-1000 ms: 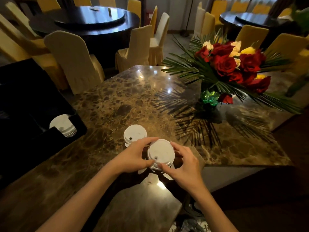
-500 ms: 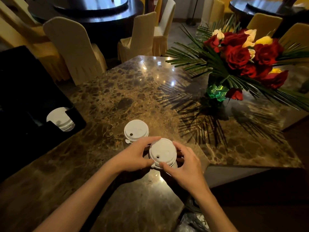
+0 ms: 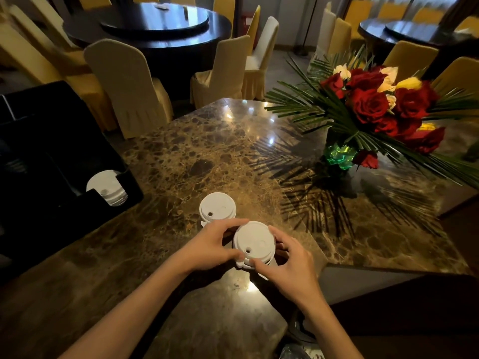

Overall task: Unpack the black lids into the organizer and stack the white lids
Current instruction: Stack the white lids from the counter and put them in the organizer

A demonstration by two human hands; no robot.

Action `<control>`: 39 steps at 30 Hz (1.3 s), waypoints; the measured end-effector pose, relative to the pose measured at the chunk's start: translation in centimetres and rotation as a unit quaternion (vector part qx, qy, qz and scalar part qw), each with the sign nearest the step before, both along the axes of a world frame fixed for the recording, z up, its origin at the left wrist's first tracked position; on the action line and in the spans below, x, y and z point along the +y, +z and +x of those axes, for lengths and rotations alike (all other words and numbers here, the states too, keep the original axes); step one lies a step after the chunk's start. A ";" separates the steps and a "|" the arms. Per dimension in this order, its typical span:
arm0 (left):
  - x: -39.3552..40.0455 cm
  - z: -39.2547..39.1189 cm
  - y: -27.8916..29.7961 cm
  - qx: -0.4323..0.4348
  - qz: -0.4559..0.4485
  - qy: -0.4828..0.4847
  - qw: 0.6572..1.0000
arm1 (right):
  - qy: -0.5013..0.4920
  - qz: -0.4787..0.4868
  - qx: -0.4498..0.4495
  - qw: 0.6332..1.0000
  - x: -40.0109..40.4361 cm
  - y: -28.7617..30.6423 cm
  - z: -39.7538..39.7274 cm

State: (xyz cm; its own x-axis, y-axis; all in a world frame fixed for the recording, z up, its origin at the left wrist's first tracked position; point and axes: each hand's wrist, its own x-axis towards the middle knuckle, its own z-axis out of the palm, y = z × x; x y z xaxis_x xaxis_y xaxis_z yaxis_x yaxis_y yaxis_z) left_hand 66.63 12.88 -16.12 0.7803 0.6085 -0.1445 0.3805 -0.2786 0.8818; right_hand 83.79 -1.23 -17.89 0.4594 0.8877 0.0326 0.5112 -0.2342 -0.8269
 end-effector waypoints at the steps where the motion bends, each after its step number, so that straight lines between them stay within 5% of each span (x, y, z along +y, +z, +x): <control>1: 0.1 -0.2 0.1 0.000 0.007 0.006 1.000 | 0.004 0.002 0.009 1.000 0.2 0.2 0.0; 12: 4.6 -2.4 3.8 0.006 0.080 0.064 0.995 | 0.065 0.044 -0.004 0.997 6.6 3.4 -0.6; 39: 7.9 -4.0 0.0 0.022 -0.021 0.145 0.989 | 0.102 -0.027 -0.075 0.992 12.4 1.0 -2.8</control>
State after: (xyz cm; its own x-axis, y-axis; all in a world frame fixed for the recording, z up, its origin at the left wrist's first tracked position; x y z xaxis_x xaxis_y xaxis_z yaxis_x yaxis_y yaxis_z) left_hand 62.66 20.73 -16.17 0.5665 0.7983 -0.2044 0.4765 -0.1149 0.8716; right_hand 81.02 11.13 -16.85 0.2639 0.9638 0.0372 0.6681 -0.1549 -0.7278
